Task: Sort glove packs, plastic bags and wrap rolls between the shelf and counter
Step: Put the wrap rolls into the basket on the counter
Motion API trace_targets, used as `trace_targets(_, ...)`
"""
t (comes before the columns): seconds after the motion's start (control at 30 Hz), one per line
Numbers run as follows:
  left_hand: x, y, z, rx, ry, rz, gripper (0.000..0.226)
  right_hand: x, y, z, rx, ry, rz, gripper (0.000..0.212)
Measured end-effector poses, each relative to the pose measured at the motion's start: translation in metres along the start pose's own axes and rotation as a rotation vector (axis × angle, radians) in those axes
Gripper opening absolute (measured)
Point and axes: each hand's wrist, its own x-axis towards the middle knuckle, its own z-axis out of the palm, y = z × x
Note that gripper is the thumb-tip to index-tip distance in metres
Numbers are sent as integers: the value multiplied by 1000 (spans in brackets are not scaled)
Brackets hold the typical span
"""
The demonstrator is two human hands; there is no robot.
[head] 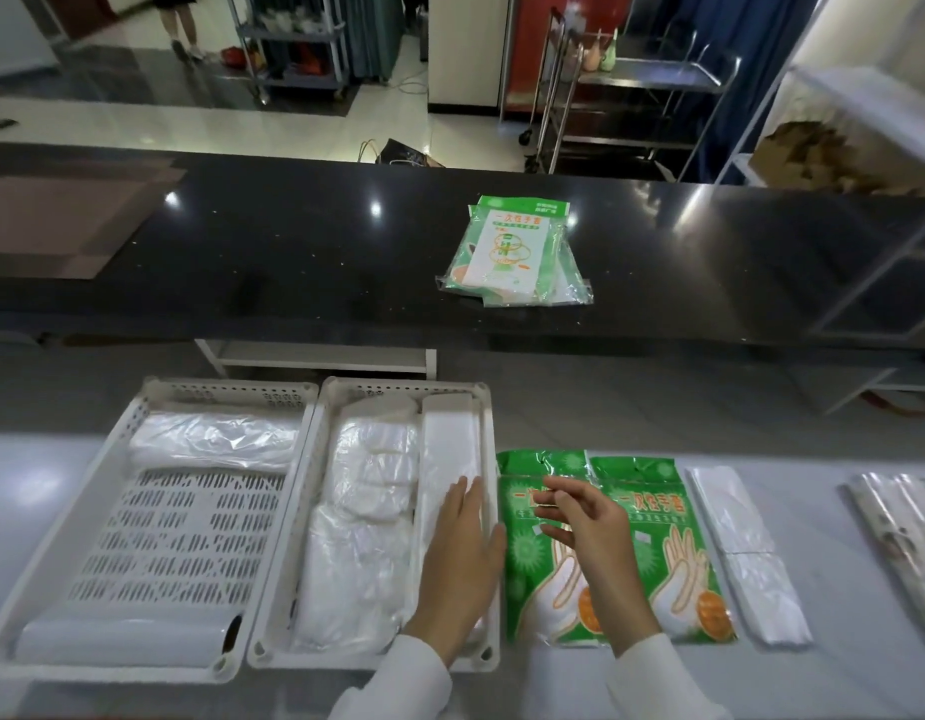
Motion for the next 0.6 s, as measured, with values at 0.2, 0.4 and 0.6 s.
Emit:
trace_targets(0.2,-7,47,37,-25,50,73,53,14,0,-62,20,-59,17,20)
trace_targets(0.4,-9,104,90,-91,111,112,37,31,-11,-136,31,-124,7,20)
trace_targets(0.6,-14,134,135,-281,105,4,27,38,-15,-196,51,-138,0,21)
